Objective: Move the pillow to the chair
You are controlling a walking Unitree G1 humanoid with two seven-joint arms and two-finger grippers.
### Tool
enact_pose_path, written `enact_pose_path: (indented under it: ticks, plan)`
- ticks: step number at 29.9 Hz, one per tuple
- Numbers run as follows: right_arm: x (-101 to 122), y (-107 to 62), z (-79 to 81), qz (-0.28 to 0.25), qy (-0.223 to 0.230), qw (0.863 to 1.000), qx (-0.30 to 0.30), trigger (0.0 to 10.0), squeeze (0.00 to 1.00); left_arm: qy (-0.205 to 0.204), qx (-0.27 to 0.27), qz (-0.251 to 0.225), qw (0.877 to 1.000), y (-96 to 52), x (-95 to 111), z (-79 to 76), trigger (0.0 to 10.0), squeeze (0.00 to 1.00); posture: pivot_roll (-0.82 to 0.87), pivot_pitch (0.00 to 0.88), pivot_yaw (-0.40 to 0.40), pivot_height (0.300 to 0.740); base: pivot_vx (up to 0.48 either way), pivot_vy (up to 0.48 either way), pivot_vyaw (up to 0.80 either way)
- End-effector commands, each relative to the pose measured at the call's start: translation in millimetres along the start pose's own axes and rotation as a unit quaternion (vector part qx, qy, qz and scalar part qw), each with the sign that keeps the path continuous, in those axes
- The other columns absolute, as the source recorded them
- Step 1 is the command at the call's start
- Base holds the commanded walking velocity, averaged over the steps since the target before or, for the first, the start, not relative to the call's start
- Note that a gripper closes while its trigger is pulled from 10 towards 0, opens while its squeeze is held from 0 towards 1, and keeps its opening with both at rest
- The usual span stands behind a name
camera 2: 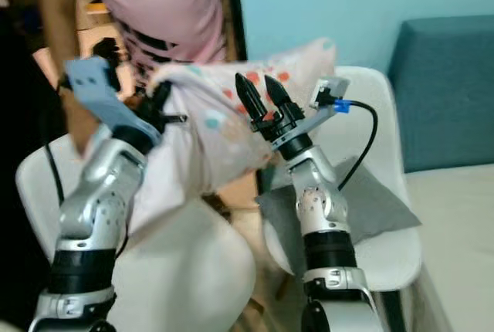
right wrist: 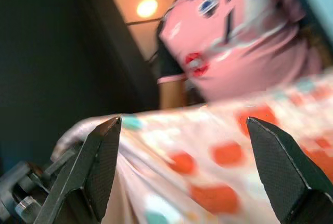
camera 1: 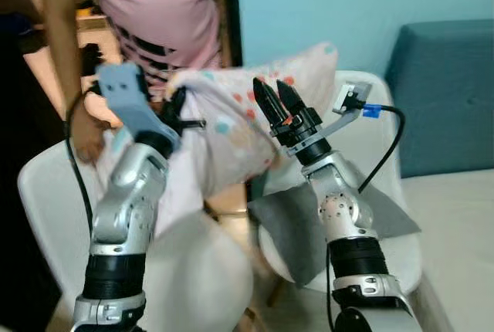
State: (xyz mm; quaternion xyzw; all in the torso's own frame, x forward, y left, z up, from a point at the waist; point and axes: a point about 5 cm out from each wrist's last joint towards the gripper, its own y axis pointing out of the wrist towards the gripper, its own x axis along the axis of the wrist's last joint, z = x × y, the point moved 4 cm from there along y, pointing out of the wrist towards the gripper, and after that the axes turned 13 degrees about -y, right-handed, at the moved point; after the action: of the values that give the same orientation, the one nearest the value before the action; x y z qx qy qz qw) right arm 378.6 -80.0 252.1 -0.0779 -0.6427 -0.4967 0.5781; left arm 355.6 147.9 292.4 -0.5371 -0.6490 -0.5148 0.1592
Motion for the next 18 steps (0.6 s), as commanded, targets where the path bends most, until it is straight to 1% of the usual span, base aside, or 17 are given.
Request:
enact_pose_path:
  ticks: [1,2,3,5,6,7,8,9,10,12,18]
  plan:
    - [-3.0,0.7,1.3,0.006,0.002,1.0,0.003,10.0,0.0,0.012,-0.009,-0.052,0.999,0.2,24.8,-1.7,10.0,0.0,0.02,0.0,0.047,0.74,0.0,0.0,0.79]
    - [-4.8,0.8,1.8,0.009,0.004,1.0,0.004,10.0,0.0,0.013,0.005,-0.041,0.999,-1.2,18.9,4.3,10.0,0.0,0.02,0.0,0.046,0.74,0.0,0.0,0.78]
    - [-4.8,0.8,1.8,0.009,0.004,1.0,0.004,10.0,0.0,0.013,0.005,-0.041,0.999,-1.2,18.9,4.3,10.0,0.0,0.02,0.0,0.046,0.74,0.0,0.0,0.78]
    - [-7.8,1.6,3.5,0.013,0.007,1.0,0.006,10.0,0.0,0.009,0.027,-0.017,0.999,-4.9,5.5,12.4,10.0,0.0,0.02,0.0,0.046,0.74,0.0,0.0,0.57]
    - [-7.8,1.6,3.5,0.013,0.007,1.0,0.006,10.0,0.0,0.009,0.027,-0.017,0.999,-4.9,5.5,12.4,10.0,0.0,0.02,0.0,0.046,0.74,0.0,0.0,0.54]
    - [-8.5,1.9,4.2,0.014,0.008,1.0,0.007,10.0,0.0,0.006,0.032,-0.008,0.999,-6.5,-0.4,13.4,10.0,0.0,0.02,0.0,0.047,0.74,0.0,0.0,0.54]
    - [-8.5,1.9,4.2,0.014,0.008,1.0,0.007,10.0,0.0,0.006,0.032,-0.008,0.999,-6.5,-0.4,13.4,10.0,0.0,0.02,0.0,0.047,0.74,0.0,0.0,0.54]
    - [-9.0,1.9,4.9,0.015,0.008,1.0,0.007,10.0,0.0,0.003,0.034,0.001,0.999,-8.5,-6.8,13.1,10.0,0.0,0.02,0.0,0.048,0.74,0.0,0.0,0.54]
    - [-9.0,1.9,4.9,0.015,0.008,1.0,0.007,10.0,0.0,0.003,0.034,0.001,0.999,-8.5,-6.8,13.1,10.0,0.0,0.02,0.0,0.048,0.74,0.0,0.0,0.54]
    - [-9.7,1.0,4.9,0.015,0.008,1.0,0.008,10.0,0.0,-0.003,0.035,0.016,0.999,-10.3,-17.5,11.7,10.0,0.0,0.02,0.0,0.049,0.74,0.0,0.0,0.62]
    - [-10.6,0.4,4.6,0.017,0.006,1.0,0.007,10.0,0.0,0.0,0.034,0.032,0.999,-9.8,-26.1,11.6,10.0,0.0,0.02,0.0,0.055,0.74,0.0,0.0,0.75]
